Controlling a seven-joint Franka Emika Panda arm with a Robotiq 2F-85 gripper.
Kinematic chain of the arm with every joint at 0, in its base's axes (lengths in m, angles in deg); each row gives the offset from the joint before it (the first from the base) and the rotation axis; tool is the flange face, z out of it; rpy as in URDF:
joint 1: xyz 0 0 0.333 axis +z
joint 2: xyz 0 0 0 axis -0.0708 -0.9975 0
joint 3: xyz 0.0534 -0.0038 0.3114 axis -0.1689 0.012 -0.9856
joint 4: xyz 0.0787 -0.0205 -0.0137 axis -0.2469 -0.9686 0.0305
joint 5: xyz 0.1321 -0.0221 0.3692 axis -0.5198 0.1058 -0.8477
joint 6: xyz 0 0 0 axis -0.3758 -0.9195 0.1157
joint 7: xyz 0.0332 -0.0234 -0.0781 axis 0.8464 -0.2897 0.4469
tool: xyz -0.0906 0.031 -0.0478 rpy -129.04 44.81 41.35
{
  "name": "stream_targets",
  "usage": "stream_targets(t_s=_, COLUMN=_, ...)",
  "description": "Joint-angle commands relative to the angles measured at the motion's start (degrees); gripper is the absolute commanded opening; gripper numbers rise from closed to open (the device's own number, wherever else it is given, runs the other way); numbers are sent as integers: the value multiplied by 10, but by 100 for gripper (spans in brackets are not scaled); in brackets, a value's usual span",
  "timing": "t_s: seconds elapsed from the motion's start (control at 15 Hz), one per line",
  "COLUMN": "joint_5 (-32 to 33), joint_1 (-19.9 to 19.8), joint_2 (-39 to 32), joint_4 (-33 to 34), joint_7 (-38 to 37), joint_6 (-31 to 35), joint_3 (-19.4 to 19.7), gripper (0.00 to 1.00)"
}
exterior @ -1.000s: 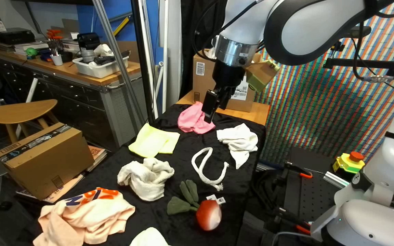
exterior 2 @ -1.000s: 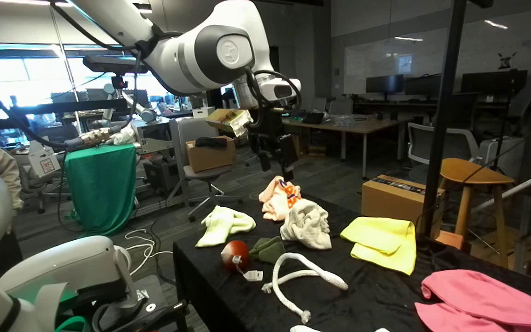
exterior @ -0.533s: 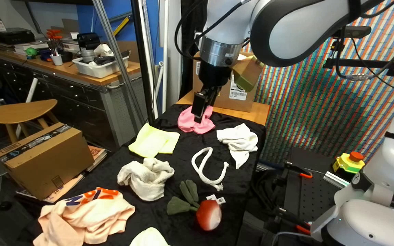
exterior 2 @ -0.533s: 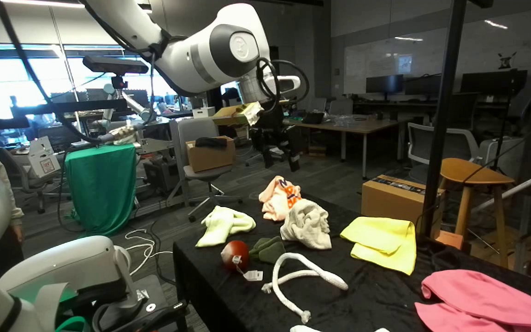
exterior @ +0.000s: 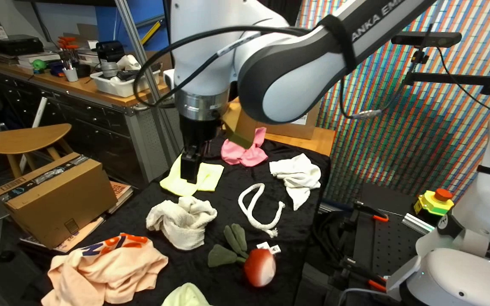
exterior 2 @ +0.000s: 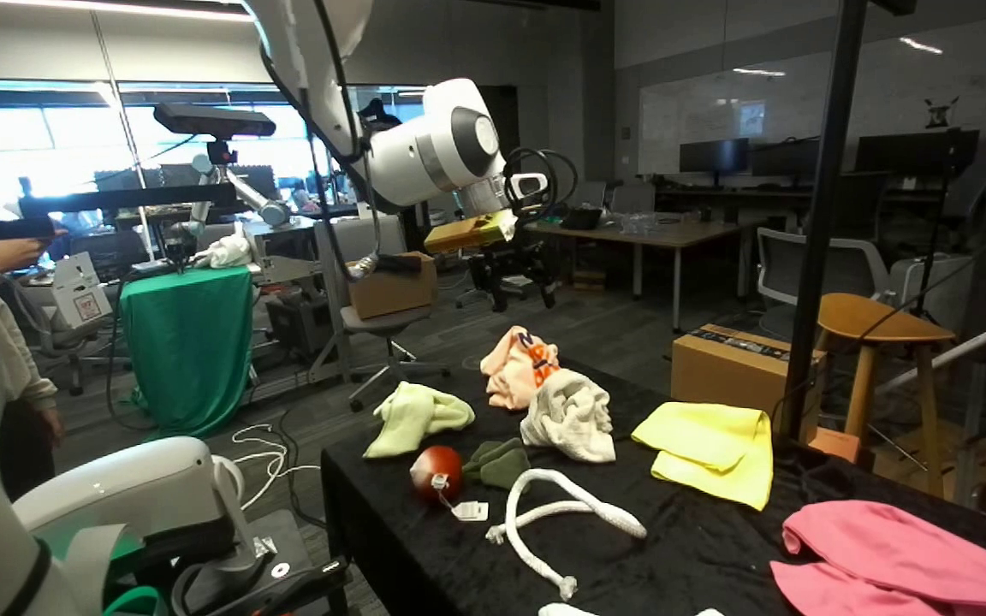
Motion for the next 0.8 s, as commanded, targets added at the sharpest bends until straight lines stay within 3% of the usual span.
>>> stream_targets(t_s=0.0, joint_5=5, joint_1=57, joint_2=-107, joint_4=133, joint_7=37, joint_6=-33, joint_3=23, gripper=100)
stream_targets(t_s=0.4, joint_5=-15, joint_1=118, joint_2=-215, joint_4=305, joint_7=116, joint_6=-111, joint_3=39, gripper=100)
stream_targets(t_s=0.73, joint_5=-6, joint_1=148, joint_2=-278, joint_4=366, joint_7=114, joint_6=-46, joint_3=60, gripper=100)
